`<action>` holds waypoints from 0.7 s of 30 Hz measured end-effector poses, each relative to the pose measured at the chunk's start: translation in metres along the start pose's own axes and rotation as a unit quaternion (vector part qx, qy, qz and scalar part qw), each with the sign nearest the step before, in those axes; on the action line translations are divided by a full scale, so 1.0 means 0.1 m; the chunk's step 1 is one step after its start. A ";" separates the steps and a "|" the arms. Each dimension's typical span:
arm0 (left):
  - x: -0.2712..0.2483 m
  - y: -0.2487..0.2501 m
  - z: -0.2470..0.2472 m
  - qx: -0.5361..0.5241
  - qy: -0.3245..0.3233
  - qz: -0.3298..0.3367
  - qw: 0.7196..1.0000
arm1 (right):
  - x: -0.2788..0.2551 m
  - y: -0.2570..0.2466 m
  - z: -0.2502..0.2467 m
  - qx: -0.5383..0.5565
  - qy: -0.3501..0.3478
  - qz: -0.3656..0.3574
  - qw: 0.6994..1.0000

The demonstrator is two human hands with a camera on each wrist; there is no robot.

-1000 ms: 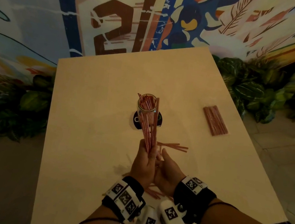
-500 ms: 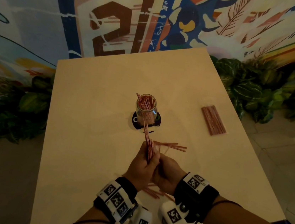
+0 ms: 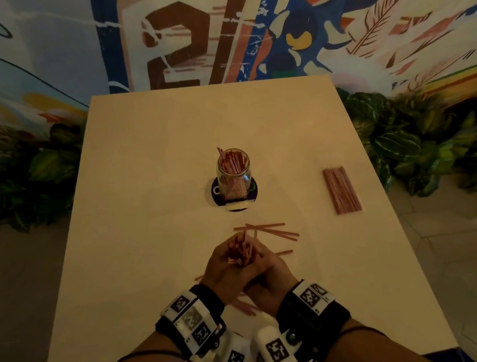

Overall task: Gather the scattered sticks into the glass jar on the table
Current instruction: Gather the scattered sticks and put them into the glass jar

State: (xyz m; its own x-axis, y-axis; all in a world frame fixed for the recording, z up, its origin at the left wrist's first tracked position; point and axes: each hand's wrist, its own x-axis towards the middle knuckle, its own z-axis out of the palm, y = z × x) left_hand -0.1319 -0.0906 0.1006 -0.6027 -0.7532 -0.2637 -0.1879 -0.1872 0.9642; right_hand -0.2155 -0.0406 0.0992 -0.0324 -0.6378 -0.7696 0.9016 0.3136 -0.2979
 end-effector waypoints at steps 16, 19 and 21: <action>0.07 0.02 -0.05 0.102 -0.003 -0.058 0.993 | -0.19 -0.21 0.00 -0.419 -0.029 -0.230 0.878; 0.03 -0.05 0.00 0.108 -0.058 -0.070 0.990 | -0.18 -0.21 0.05 -0.513 -0.025 -0.208 0.833; 0.02 -0.06 0.08 0.087 -0.051 -0.127 0.987 | -0.11 -0.17 0.09 -0.528 0.043 -0.214 0.821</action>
State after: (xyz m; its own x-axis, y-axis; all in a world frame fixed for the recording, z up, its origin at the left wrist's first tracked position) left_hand -0.1384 -0.0858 0.0942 -0.5917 -0.6273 -0.5063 -0.4680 -0.2441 0.8494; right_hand -0.2266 -0.0458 0.1180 -0.3200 -0.8109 -0.4899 -0.0745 0.5371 -0.8403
